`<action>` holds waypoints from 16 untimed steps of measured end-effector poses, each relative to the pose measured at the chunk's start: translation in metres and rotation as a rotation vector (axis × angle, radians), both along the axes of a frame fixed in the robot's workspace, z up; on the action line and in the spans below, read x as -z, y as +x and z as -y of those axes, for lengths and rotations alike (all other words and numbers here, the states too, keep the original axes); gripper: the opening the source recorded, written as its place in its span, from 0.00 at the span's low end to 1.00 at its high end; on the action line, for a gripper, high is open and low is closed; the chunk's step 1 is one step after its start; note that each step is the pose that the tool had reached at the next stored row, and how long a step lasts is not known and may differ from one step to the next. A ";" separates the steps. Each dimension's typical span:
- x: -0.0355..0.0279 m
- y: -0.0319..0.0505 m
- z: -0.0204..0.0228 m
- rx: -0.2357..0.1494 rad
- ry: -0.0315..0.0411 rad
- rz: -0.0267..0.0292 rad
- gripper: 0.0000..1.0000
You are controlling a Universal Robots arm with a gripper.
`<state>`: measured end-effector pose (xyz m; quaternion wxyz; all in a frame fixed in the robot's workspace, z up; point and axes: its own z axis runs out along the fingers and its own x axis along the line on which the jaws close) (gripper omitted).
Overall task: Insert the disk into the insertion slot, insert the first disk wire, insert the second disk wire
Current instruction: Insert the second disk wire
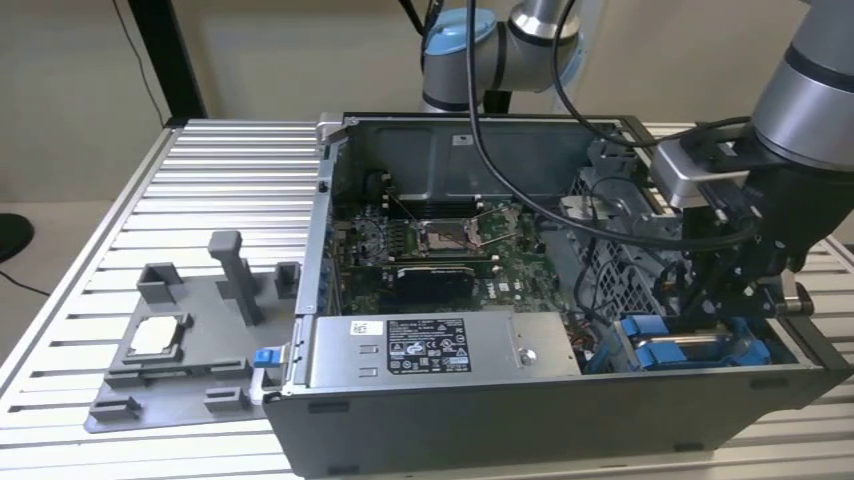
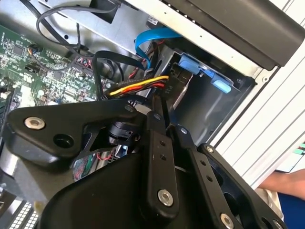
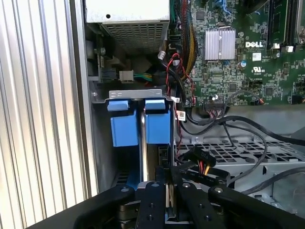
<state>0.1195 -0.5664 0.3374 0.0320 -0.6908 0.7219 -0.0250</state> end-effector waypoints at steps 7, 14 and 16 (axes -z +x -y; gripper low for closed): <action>0.0030 0.0000 0.0000 0.000 0.0003 0.0000 0.00; 0.0031 0.0000 0.0000 0.000 0.0003 0.0000 0.00; 0.0032 -0.0001 0.0000 0.000 0.0008 -0.0003 0.00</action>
